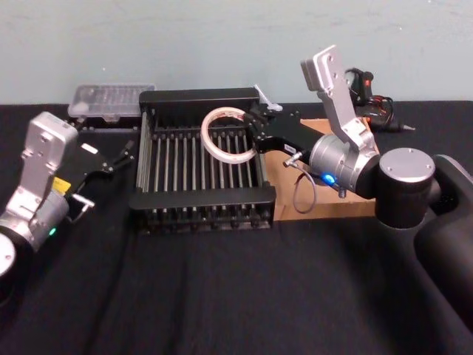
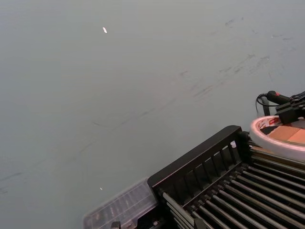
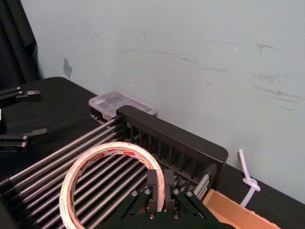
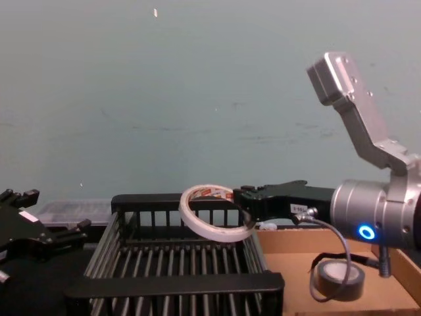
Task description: Pick up the white tape and place it into the black box , Pick up the silver tape and place it into the brown box.
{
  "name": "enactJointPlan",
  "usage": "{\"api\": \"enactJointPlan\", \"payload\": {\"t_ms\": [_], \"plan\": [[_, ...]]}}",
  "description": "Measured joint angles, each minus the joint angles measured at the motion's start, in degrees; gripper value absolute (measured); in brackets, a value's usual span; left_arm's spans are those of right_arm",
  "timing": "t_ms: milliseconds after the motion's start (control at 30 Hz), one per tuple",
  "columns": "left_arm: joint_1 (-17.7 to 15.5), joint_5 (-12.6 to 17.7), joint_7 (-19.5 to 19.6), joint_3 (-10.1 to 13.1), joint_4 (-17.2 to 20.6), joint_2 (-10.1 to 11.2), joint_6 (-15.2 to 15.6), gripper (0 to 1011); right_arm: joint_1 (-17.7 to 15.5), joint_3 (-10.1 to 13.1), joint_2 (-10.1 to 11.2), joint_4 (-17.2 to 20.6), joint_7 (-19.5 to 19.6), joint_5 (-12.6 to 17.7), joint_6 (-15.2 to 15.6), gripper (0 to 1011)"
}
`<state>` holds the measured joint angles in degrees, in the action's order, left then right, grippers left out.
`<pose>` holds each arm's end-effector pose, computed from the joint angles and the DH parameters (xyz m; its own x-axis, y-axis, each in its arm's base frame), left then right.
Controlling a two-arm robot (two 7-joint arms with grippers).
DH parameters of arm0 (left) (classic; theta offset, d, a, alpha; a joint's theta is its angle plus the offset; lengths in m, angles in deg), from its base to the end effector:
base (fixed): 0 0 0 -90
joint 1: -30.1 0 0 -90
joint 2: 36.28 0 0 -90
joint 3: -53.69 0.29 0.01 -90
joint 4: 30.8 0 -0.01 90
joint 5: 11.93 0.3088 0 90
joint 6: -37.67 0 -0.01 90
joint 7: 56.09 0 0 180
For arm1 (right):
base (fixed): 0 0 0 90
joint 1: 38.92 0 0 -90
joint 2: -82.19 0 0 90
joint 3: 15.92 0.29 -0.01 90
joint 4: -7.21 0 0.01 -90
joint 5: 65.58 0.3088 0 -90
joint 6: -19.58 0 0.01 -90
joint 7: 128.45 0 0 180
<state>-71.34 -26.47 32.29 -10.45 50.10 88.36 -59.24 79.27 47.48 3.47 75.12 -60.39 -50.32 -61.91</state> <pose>0.3581 0.0827 -0.3022 0.2922 0.8803 0.3738 -0.9553 0.2874 0.0700 0.4443 0.0503 -0.2596 0.6580 -0.7518 0.0431 0.7451 0.6417 -0.1815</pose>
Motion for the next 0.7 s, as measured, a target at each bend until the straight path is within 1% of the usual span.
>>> {"api": "enactJointPlan", "payload": {"t_ms": [167, 367, 700], "plan": [[0.00, 0.00, 0.00, 0.00, 0.00, 0.00, 0.00, 1001, 1.62, -0.36, -0.95, -2.90, -0.48, -0.74, -0.91, 93], [0.00, 0.00, 0.00, 0.00, 0.00, 0.00, 0.00, 1001, 3.09, -0.76, -1.98, -5.31, -1.00, -1.44, -1.38, 93], [0.00, 0.00, 0.00, 0.00, 0.00, 0.00, 0.00, 1002, 3.20, -0.78, -2.01, -5.41, -1.04, -1.54, -1.38, 93]]}}
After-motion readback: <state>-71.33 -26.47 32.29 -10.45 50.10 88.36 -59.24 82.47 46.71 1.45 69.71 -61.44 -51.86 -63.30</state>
